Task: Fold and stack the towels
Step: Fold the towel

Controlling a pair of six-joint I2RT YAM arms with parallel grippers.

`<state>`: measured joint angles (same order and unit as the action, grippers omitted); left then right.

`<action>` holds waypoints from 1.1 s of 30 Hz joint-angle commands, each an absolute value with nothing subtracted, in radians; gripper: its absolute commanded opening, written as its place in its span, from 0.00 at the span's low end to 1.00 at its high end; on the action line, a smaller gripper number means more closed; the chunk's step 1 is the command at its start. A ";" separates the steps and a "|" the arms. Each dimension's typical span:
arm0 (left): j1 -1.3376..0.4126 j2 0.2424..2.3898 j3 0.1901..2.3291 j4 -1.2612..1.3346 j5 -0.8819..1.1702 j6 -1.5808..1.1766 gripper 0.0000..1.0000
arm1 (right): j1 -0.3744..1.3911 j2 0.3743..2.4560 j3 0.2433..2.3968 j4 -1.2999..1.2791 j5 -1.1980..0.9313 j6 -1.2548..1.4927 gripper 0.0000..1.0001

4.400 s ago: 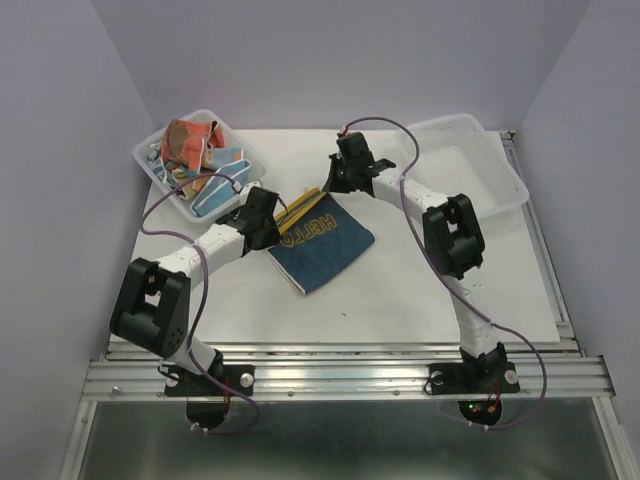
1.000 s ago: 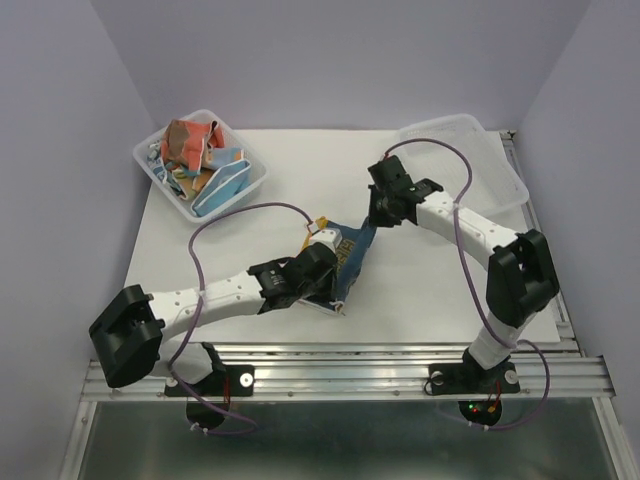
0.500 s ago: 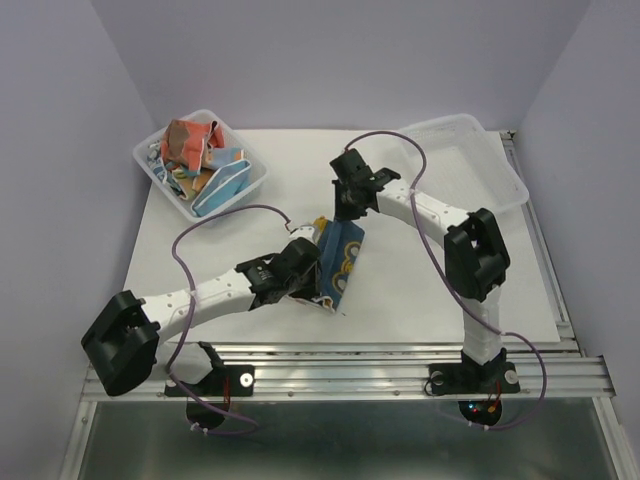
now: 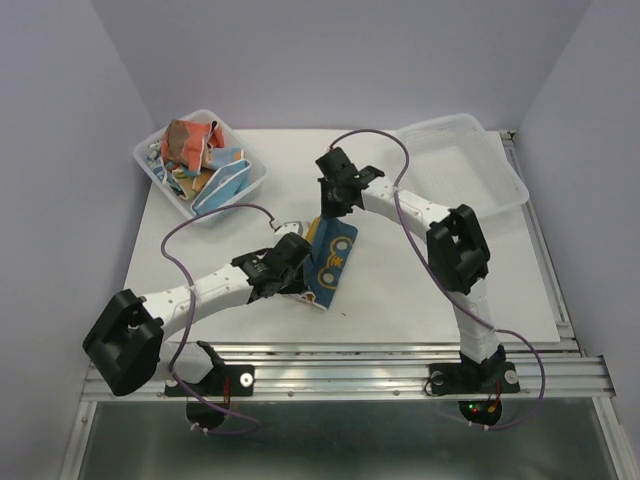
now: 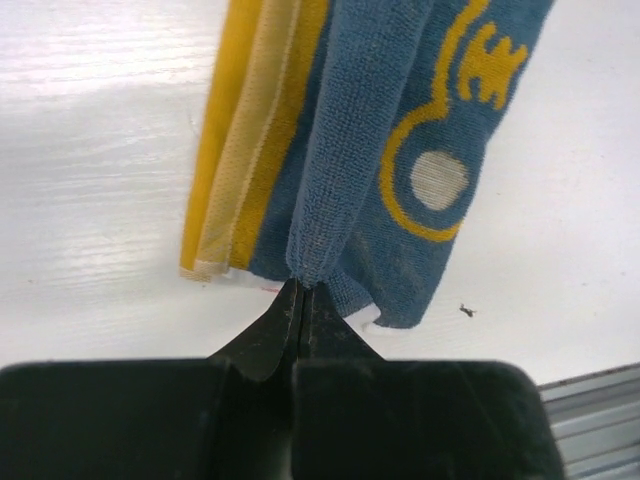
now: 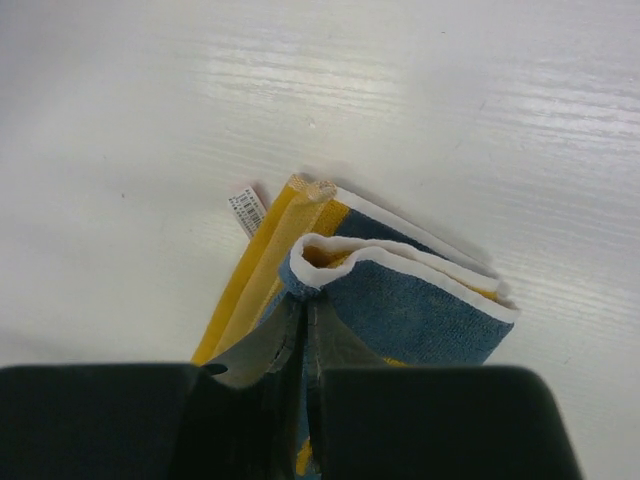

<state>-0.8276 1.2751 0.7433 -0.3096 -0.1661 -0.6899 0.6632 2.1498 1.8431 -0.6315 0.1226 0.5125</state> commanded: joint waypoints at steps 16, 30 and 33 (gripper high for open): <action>-0.782 1.325 0.811 -0.474 -0.348 -0.759 0.99 | 0.661 2.246 1.996 -0.566 0.043 0.339 0.64; -0.782 1.077 0.730 -0.451 -0.362 -0.828 0.99 | 0.532 1.986 1.626 -0.408 -0.347 -0.273 1.00; -0.782 1.046 0.707 -0.440 -0.360 -0.839 0.99 | 0.532 2.049 1.707 -0.497 -0.368 -0.357 1.00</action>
